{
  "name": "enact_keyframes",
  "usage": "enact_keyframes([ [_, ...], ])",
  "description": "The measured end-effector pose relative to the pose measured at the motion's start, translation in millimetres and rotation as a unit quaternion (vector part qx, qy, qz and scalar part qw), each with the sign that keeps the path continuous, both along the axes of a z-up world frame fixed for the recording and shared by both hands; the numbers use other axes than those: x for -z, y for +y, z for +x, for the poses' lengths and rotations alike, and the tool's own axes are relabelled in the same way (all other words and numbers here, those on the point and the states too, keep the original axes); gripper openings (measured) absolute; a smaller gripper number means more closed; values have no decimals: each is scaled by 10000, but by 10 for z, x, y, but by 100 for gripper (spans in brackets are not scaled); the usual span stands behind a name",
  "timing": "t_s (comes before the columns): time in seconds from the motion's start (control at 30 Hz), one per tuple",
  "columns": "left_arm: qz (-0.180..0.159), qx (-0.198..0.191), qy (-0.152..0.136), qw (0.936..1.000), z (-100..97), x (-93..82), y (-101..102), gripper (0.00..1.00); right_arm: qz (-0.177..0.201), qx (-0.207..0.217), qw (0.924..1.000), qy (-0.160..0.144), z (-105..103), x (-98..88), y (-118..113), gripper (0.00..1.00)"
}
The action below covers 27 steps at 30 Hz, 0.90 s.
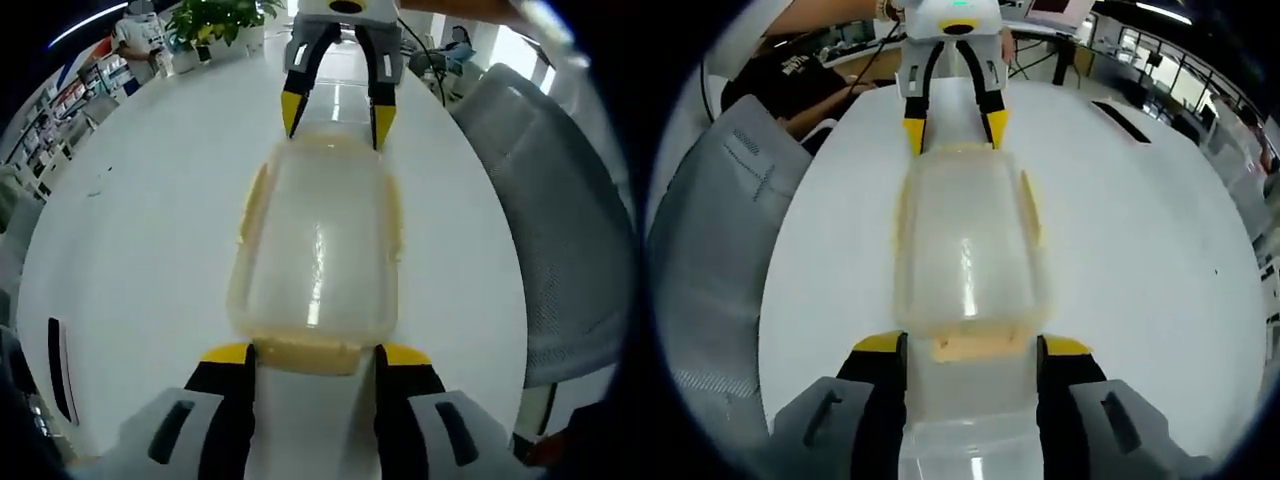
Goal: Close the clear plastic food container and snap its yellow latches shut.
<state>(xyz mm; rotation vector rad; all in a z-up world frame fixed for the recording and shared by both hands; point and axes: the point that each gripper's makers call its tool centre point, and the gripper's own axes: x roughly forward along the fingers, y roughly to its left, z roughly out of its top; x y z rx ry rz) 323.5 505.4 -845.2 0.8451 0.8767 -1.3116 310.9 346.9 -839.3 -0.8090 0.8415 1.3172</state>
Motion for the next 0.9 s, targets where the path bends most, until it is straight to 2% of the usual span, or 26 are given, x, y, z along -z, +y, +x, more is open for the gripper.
enact_keyframes([
  [0.2,26,121,0,9999,-24,-2,-2,34,-404,-440,9981,-179,-22,55,13,43],
  [0.3,66,158,0,9999,-42,1,-3,34,-613,-466,9967,-238,3,79,12,41],
  [0.37,80,246,-16,9997,-50,-3,-9,34,-772,-361,9963,-128,-16,74,-16,37],
  [0.67,106,292,6,9995,-48,-4,-27,34,-1055,-295,9939,101,-14,99,-13,36],
  [0.9,414,361,17,9985,-59,-5,-57,34,-1203,-299,9921,165,-24,93,-17,36],
])
